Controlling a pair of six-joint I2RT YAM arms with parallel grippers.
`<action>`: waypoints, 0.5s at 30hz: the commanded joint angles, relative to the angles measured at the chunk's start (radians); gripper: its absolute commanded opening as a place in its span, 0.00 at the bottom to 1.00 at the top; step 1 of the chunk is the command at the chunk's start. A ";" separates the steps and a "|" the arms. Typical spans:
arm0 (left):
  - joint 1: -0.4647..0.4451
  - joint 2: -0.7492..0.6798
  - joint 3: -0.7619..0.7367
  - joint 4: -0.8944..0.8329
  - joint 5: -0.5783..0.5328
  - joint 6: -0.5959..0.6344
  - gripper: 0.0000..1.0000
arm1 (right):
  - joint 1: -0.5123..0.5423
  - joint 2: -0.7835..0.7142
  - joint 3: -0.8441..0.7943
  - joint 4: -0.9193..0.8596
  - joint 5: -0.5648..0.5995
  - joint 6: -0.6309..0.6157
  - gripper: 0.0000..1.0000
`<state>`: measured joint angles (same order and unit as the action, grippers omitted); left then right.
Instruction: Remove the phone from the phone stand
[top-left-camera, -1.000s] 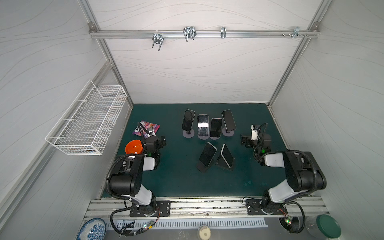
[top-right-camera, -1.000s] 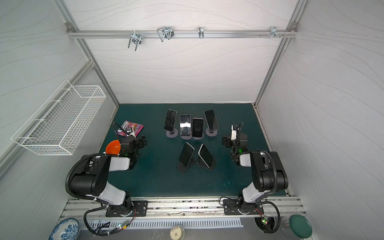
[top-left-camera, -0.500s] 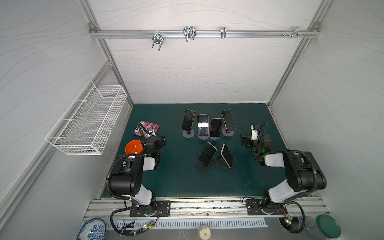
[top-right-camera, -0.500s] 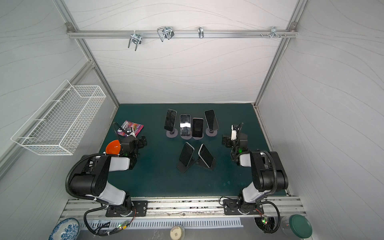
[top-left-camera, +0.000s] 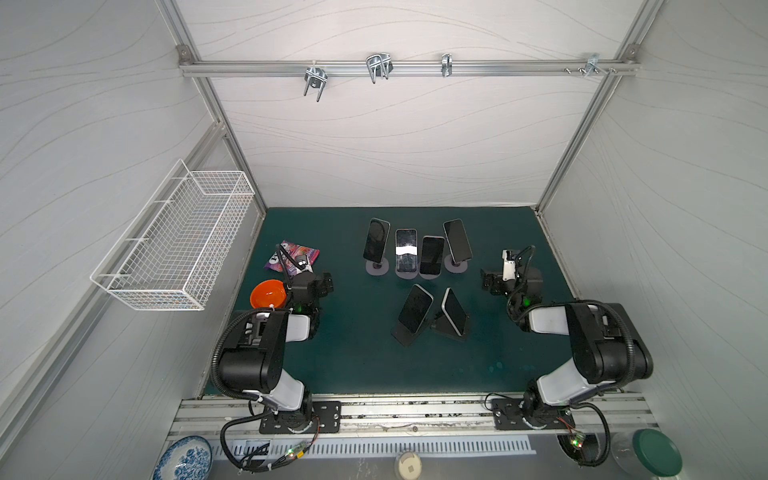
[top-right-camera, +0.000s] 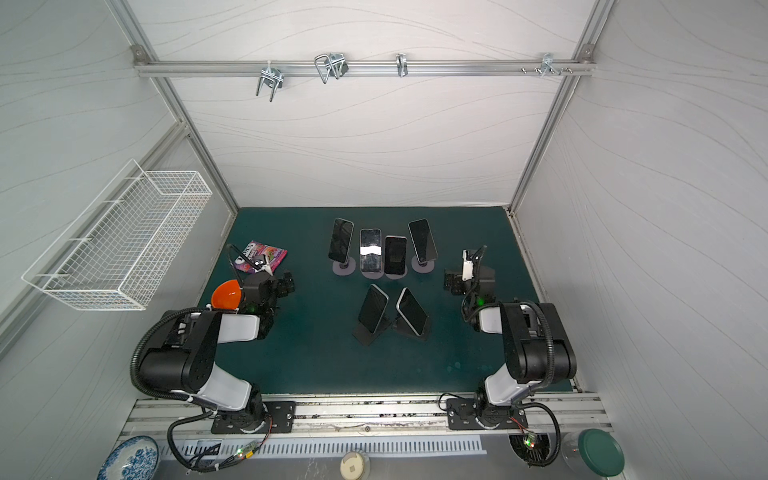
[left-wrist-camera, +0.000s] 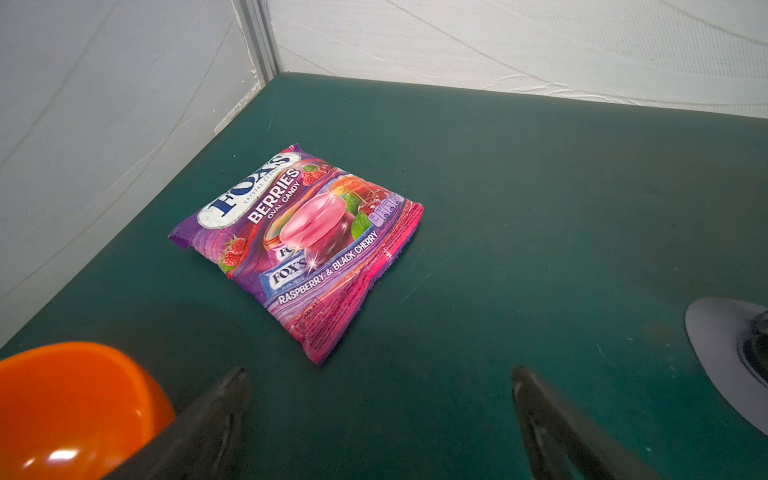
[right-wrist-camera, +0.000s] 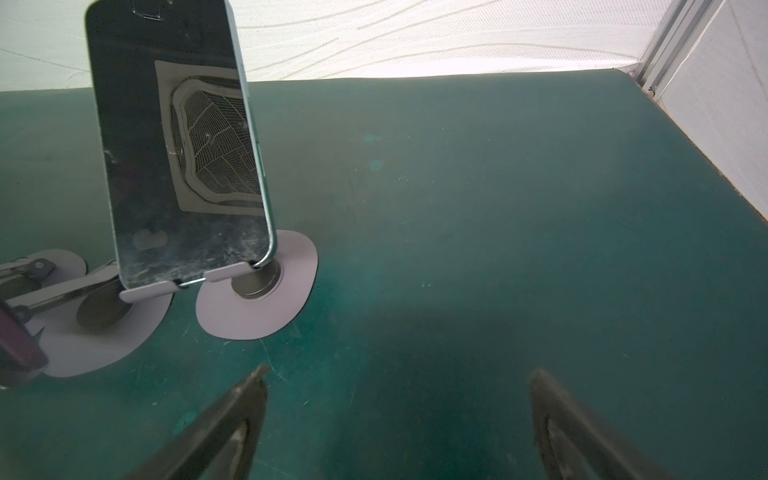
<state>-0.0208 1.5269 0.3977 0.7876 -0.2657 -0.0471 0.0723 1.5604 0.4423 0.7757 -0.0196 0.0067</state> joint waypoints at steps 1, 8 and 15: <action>-0.005 -0.071 0.009 0.001 0.014 0.020 0.99 | 0.001 -0.008 0.028 -0.033 -0.018 -0.020 0.99; -0.007 -0.262 0.003 -0.119 -0.012 0.002 0.99 | -0.020 -0.101 0.251 -0.467 0.063 0.073 0.99; -0.008 -0.454 0.107 -0.404 -0.009 -0.071 0.99 | -0.045 -0.241 0.262 -0.526 0.119 0.133 0.99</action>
<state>-0.0227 1.1210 0.4206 0.5331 -0.2687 -0.0784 0.0334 1.3647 0.6842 0.3458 0.0612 0.1131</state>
